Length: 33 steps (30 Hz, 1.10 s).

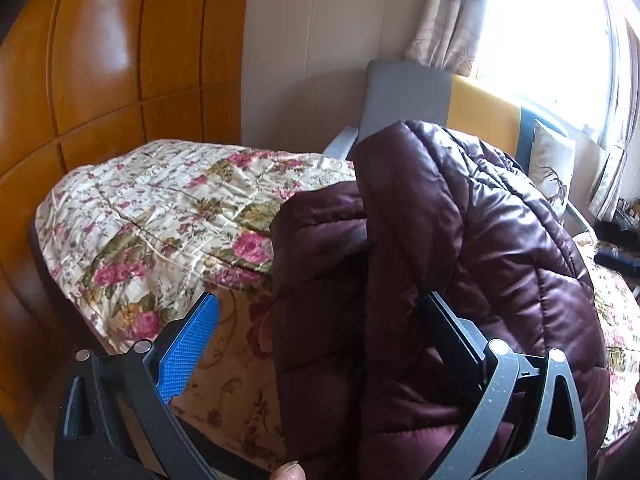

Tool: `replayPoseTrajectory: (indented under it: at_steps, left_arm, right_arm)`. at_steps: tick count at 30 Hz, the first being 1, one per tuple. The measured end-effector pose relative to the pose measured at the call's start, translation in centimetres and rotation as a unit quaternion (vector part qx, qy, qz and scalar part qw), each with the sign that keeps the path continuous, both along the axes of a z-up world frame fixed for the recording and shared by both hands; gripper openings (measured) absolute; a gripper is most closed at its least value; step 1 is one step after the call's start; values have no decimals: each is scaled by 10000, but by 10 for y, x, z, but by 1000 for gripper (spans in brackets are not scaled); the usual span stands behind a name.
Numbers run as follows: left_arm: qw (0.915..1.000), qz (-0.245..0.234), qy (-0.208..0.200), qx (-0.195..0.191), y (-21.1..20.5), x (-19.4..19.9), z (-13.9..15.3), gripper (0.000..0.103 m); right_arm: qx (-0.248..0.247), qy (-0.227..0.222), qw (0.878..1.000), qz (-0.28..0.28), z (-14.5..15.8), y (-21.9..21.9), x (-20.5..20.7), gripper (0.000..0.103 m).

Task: Fold large clothes
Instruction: 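Fold the held jacket end over onto itself with both grippers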

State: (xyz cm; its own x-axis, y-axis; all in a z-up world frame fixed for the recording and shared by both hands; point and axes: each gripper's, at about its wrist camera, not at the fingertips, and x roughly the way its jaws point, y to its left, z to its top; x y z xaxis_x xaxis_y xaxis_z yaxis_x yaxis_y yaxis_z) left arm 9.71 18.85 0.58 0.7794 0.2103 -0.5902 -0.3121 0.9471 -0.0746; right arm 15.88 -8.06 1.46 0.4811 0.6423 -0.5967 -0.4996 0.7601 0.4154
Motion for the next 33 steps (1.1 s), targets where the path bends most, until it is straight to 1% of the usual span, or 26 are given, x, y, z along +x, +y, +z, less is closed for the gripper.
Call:
replayPoseTrajectory:
  at_steps: [2,6,8,10,13,15,17,19,20,22,23,24,26,27,29,30,32,33]
  left_arm:
    - [10000,-22,50,-70,3,1,-3,100]
    - [9997,-105,110,-186,6,3,-7,100]
    - [9994,-154,142,-261,8,5,-9,100]
    - [9991,-217,185,-317,11,7,-13,100]
    - [9978,-355,250,-506,18,12,-20,100]
    - [9955,-510,291,-740,24,17,-28,100]
    - [9912,-686,300,-1094,35,22,-37,100]
    - [9839,-833,324,-1545,45,28,-45,100]
    - [9768,-937,326,-1897,53,30,-51,100]
    - [9675,-1090,277,-2264,60,32,-59,100]
    - [9630,-1189,192,-2412,61,32,-62,97]
    - [9606,-1276,148,-2464,59,32,-63,97]
    - [9591,-1351,61,-2486,55,32,-62,94]
    - [9561,-1418,1,-2565,52,33,-60,93]
    - [9532,-1537,-85,-2601,44,37,-53,91]
    - [9524,-1595,-114,-2596,39,40,-49,91]
    - [9477,-1801,-134,-2631,22,50,-40,90]
    - [9439,-1949,-122,-2662,8,60,-36,90]
  right_arm:
    - [72,207,9997,-55,-13,-11,2,101]
    - [462,781,9959,4,-44,-30,8,101]
    - [801,1098,9906,156,-58,-35,15,101]
    - [1093,1322,9846,344,-70,-36,22,101]
    - [1416,1511,9767,556,-87,-38,30,101]
    - [1566,1462,9740,736,-94,-38,33,101]
    - [1647,1468,9715,864,-98,-37,36,101]
    - [1671,1517,9694,965,-100,-35,42,101]
    - [1648,1551,9691,980,-100,-34,43,101]
    - [1548,1604,9697,1001,-95,-30,42,101]
    - [1524,1592,9704,983,-93,-29,42,101]
    - [1524,1565,9713,945,-90,-29,39,101]
    - [1530,1469,9727,943,-85,-29,32,92]
    - [1560,1422,9730,939,-81,-32,29,90]
    - [1610,1304,9739,930,-70,-37,22,85]
    - [1639,1239,9743,924,-65,-41,19,84]
    - [1712,1019,9765,823,-51,-60,12,83]
    - [1759,903,9776,727,-44,-75,7,83]
